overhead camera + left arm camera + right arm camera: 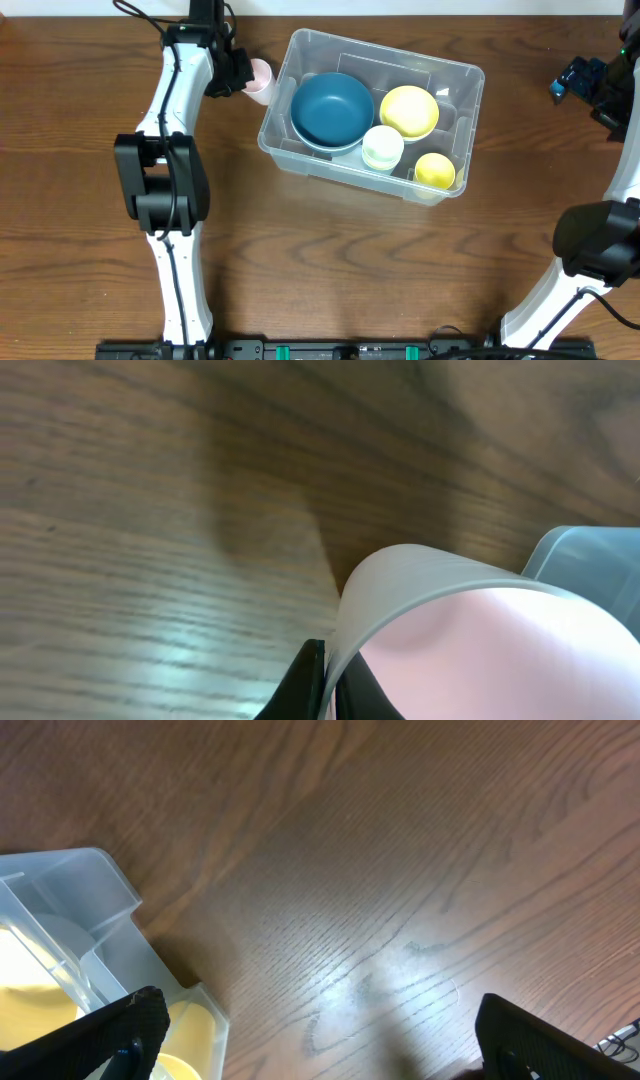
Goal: Pack container
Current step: 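Grasp the rim of the pink cup with the left gripper, then carry the pink cup right over the yellow cup in the bin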
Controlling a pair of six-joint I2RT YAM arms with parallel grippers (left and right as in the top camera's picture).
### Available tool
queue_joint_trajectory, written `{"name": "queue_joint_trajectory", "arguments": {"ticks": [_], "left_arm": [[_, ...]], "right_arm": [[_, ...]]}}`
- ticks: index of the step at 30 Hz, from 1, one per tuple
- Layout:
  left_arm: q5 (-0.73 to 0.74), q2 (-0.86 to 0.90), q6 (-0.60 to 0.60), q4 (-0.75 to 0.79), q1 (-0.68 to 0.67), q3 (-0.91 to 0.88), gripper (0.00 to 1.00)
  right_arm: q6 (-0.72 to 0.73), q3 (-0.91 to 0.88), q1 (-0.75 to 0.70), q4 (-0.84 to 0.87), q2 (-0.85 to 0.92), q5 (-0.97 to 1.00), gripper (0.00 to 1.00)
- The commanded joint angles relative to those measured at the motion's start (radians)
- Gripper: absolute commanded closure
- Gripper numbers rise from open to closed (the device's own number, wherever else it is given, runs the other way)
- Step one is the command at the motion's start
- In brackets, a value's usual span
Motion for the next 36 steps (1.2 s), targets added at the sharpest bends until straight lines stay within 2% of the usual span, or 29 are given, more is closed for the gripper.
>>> {"name": "queue_joint_trajectory", "arguments": {"ticks": [1, 5, 8, 10, 14, 19, 24, 36], "left_arm": [[-0.002, -0.174, 0.005, -0.005, 0.04, 0.021, 0.94], [0.005, -0.373, 0.0, -0.017, 0.06, 0.021, 0.94], [0.129, -0.529, 0.009, -0.045, 0.039, 0.021, 0.94], [0.224, -0.618, 0.074, -0.084, -0.013, 0.021, 0.94], [0.198, -0.706, 0.139, -0.142, -0.184, 0.021, 0.94], [0.161, -0.682, 0.142, -0.153, -0.435, 0.011, 0.94], [0.064, -0.584, 0.142, -0.16, -0.594, 0.01, 0.94], [0.064, -0.351, 0.142, -0.156, -0.708, 0.01, 0.94]], "right_arm": [[0.011, -0.001, -0.003, -0.001, 0.006, 0.014, 0.01], [0.011, -0.001, -0.003, -0.001, 0.006, 0.014, 0.01], [0.011, -0.001, -0.003, -0.001, 0.006, 0.014, 0.01], [0.011, -0.001, -0.003, -0.001, 0.006, 0.014, 0.01], [0.011, -0.001, -0.003, -0.001, 0.006, 0.014, 0.01], [0.011, -0.001, -0.003, -0.001, 0.006, 0.014, 0.01], [0.011, -0.001, -0.003, -0.001, 0.006, 0.014, 0.01], [0.011, -0.001, -0.003, -0.001, 0.006, 0.014, 0.01]]}}
